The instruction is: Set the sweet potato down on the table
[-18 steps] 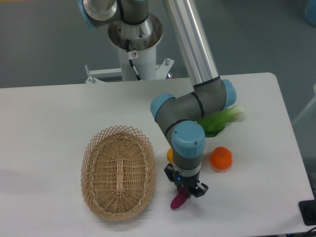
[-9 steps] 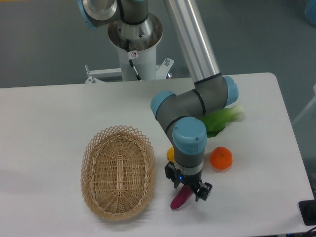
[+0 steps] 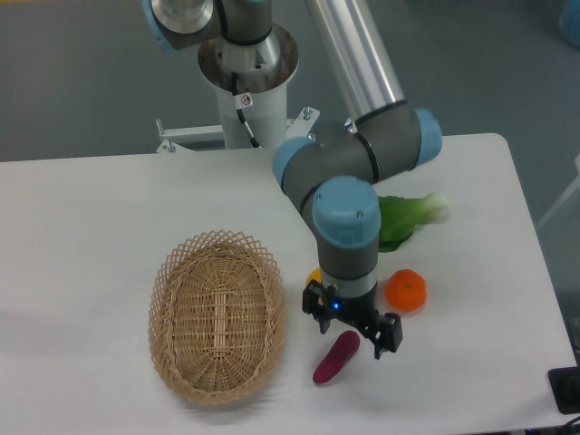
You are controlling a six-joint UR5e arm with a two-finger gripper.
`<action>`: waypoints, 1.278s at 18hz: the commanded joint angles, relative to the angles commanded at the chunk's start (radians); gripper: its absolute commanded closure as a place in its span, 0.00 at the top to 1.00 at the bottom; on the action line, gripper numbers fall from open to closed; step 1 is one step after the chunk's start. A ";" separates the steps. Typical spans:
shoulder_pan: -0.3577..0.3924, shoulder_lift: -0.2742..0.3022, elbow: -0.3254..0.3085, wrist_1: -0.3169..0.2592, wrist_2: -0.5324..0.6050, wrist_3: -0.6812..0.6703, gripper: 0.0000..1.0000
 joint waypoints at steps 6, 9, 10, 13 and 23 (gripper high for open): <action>0.063 0.085 -0.002 -0.178 0.002 0.224 1.00; 0.104 0.123 -0.012 -0.253 -0.001 0.328 1.00; 0.117 0.146 -0.012 -0.290 -0.002 0.375 1.00; 0.160 0.175 -0.012 -0.362 -0.008 0.507 1.00; 0.170 0.187 -0.012 -0.353 -0.049 0.509 1.00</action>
